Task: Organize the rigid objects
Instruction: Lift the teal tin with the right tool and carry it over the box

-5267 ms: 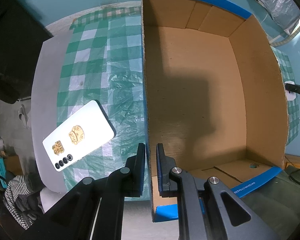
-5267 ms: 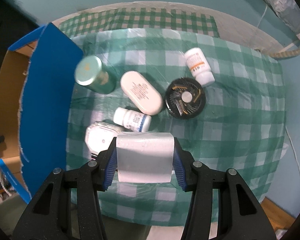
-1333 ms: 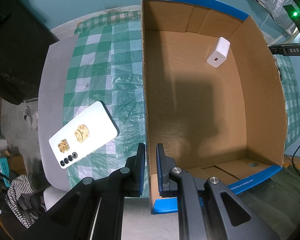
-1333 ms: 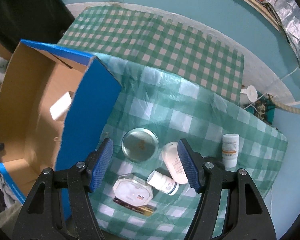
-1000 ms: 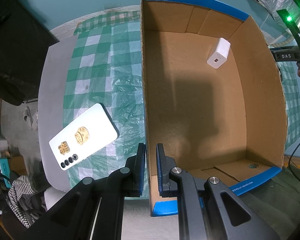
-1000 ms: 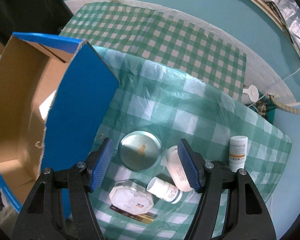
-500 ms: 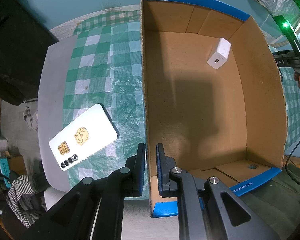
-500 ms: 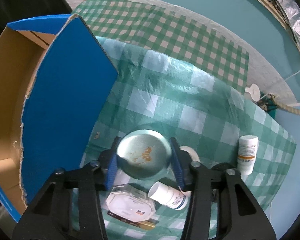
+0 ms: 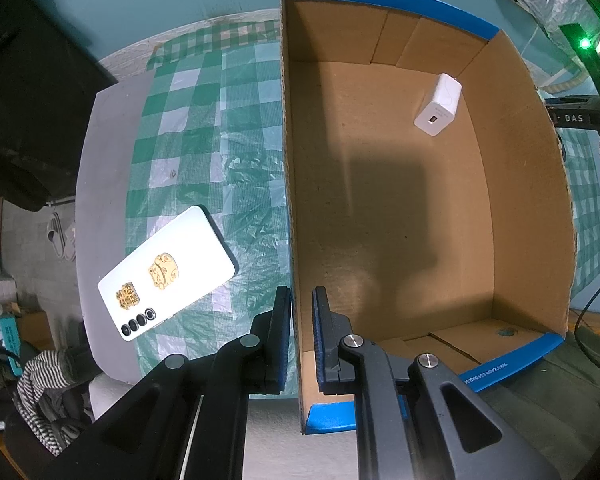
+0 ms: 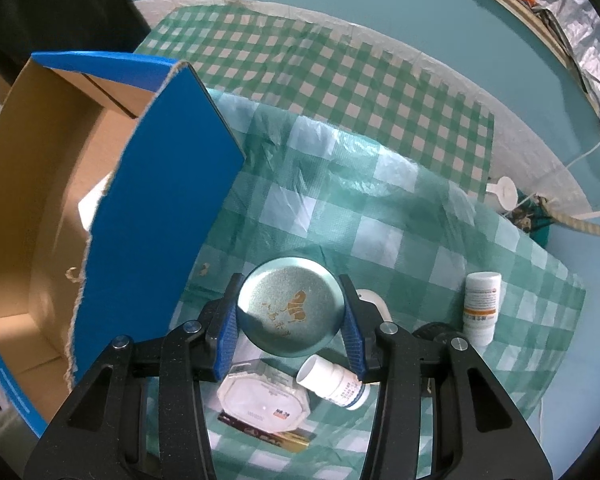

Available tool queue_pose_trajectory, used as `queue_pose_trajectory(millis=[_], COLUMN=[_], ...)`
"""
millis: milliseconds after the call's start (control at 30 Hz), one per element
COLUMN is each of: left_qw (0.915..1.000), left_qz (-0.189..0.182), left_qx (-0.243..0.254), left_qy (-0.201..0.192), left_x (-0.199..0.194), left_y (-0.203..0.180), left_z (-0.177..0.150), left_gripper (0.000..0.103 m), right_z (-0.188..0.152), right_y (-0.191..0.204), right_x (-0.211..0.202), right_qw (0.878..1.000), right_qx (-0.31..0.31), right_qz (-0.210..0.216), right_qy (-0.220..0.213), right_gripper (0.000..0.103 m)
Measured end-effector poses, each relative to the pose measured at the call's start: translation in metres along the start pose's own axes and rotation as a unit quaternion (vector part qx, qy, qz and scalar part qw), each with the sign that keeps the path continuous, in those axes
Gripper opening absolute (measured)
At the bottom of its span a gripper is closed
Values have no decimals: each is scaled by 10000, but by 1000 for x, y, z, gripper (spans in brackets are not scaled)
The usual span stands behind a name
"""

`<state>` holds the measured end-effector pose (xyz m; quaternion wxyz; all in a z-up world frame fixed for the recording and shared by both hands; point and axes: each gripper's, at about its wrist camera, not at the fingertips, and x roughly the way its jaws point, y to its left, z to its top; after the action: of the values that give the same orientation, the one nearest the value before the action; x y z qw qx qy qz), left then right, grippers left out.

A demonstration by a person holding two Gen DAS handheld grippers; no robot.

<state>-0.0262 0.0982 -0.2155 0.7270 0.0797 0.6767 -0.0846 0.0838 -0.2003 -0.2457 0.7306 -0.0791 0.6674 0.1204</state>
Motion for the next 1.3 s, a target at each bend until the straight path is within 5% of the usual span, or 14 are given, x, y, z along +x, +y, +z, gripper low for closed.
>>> queue_pose_trajectory(millis=[1300], left_qw=[10000], left_qz=[27], left_qx=[19], left_qy=[-35], left_x=[-4], left_y=[0], left_z=[-2], left_gripper=[10], right_z=[34], right_y=[60], right_x=[-117], right_qw=[9931], right_qx=[-851], right_qz=[367], right_qy=[-725], right_gripper=[44])
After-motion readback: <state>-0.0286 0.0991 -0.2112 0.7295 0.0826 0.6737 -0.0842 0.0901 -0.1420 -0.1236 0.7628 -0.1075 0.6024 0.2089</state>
